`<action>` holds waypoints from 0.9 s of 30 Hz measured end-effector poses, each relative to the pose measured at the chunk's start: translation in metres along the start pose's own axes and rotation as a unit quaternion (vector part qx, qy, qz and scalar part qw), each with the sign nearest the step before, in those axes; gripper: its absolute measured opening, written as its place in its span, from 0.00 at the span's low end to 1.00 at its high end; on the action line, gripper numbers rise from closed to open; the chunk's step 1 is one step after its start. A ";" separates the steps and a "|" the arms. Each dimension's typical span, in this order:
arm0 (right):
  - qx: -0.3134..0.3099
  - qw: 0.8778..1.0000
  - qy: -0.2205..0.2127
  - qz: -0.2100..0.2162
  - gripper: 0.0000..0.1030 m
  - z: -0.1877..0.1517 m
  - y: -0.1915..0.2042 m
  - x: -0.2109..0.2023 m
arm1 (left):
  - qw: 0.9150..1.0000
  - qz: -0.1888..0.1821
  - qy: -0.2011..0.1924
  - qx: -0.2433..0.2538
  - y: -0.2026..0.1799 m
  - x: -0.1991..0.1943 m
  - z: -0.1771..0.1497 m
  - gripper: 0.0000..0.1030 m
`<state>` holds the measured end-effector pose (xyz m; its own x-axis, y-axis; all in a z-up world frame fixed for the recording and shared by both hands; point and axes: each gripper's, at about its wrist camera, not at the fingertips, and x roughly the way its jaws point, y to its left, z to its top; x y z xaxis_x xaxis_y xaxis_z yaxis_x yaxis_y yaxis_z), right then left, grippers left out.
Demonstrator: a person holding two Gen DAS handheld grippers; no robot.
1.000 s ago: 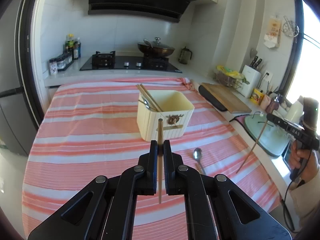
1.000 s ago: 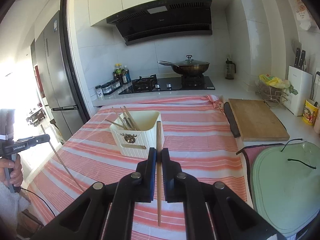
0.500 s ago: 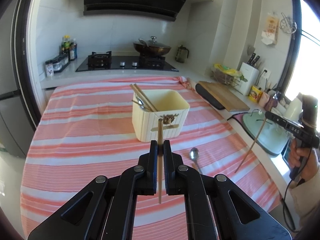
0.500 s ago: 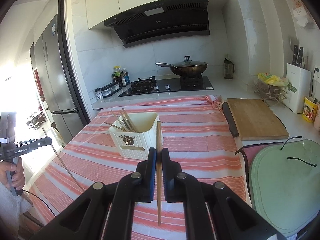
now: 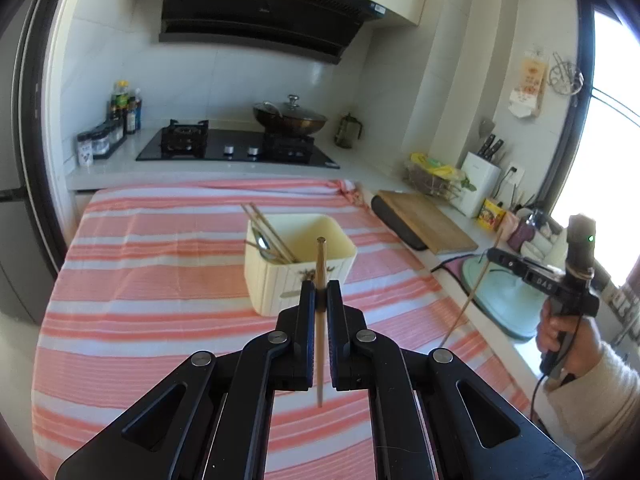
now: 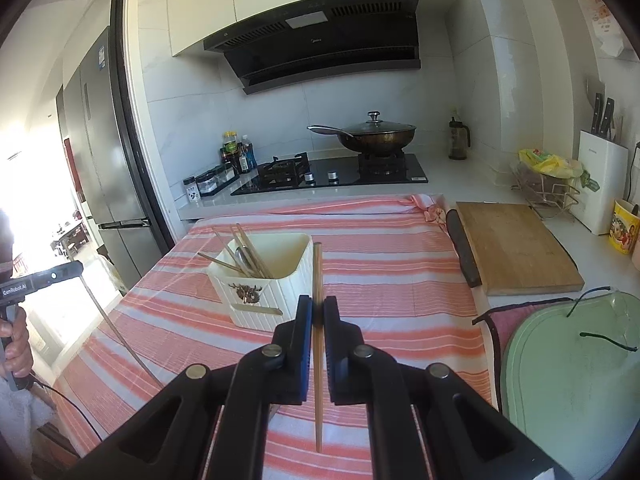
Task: Organize utensils
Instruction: 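Lift both chopsticks and carry them over the white holder with both tools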
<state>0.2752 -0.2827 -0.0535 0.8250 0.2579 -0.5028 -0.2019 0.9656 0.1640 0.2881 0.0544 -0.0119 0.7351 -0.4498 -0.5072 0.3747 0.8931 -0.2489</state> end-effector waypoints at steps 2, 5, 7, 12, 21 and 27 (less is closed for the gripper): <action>0.004 1.000 -0.004 0.001 0.06 0.007 0.000 0.004 | 1.000 -0.004 -0.007 0.002 -0.003 -0.002 0.009 0.04; 0.010 1.000 -0.013 0.003 0.06 0.015 0.000 0.007 | 1.000 -0.014 -0.011 0.003 -0.006 -0.002 0.016 0.03; 0.010 1.000 -0.016 0.005 0.06 0.018 0.000 0.009 | 1.000 -0.018 -0.014 0.005 -0.008 -0.002 0.017 0.04; 0.003 1.000 -0.012 0.007 0.06 0.024 0.003 0.017 | 0.999 -0.031 -0.017 -0.001 -0.011 0.002 0.025 0.03; -0.008 0.998 -0.066 0.013 0.06 0.097 0.013 0.042 | 0.996 -0.023 -0.083 -0.036 -0.008 0.030 0.096 0.03; -0.010 0.991 -0.130 0.029 0.06 0.140 0.032 0.073 | 0.994 0.021 -0.096 -0.047 0.004 0.083 0.122 0.03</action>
<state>0.4033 -0.2375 0.0341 0.9197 0.2975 -0.2563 -0.2609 0.9507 0.1675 0.4192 0.0194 0.0456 0.8469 -0.3967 -0.3542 0.2929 0.9038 -0.3120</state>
